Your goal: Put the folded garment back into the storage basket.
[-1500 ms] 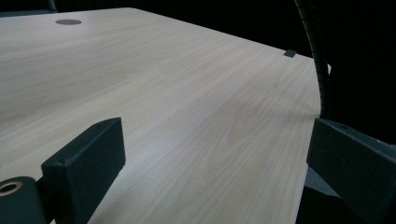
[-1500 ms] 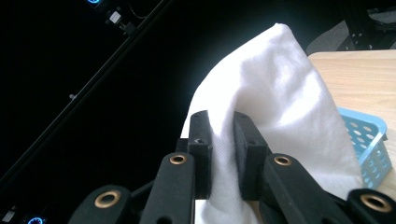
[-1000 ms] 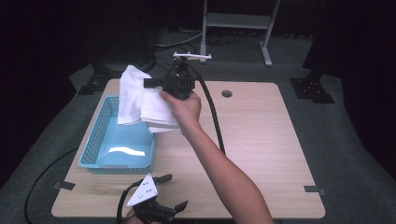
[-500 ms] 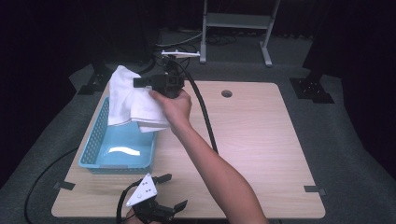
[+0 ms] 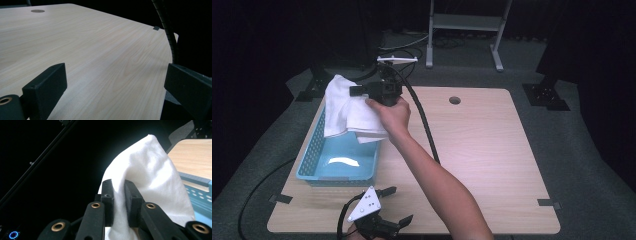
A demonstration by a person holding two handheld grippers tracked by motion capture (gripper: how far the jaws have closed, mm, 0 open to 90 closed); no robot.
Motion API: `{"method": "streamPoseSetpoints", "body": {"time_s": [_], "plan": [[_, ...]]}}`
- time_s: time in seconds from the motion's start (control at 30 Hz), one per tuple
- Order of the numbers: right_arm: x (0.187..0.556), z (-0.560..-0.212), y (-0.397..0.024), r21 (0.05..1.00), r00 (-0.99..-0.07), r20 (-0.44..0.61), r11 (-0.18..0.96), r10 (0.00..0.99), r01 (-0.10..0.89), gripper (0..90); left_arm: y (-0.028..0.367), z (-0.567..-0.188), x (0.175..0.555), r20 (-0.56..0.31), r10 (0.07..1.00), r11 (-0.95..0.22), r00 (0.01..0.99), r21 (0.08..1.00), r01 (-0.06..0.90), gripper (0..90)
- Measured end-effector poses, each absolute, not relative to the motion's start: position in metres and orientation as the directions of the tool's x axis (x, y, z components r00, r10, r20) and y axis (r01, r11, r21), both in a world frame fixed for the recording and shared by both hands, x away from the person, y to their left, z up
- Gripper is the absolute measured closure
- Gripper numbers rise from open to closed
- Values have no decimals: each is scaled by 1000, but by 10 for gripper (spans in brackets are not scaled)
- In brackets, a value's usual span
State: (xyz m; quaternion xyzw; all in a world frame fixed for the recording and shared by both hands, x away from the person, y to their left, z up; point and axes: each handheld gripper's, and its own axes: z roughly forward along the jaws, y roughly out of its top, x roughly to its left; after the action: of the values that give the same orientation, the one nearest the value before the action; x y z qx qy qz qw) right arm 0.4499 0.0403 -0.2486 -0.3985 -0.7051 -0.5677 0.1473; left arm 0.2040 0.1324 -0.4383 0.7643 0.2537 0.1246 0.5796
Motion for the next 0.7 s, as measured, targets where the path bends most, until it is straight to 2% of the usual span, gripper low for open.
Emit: {"method": "streamPoseSetpoints", "body": {"time_s": [0.47, 0.7], "plan": [[456, -271, 69, 646, -609, 693, 44, 387, 762, 805, 133, -438, 204, -102, 532, -201, 840, 949, 243, 41], [460, -282, 79, 629, -591, 692, 56, 414, 776, 805, 134, -438, 205, -98, 534, -207, 839, 948, 243, 41]]}}
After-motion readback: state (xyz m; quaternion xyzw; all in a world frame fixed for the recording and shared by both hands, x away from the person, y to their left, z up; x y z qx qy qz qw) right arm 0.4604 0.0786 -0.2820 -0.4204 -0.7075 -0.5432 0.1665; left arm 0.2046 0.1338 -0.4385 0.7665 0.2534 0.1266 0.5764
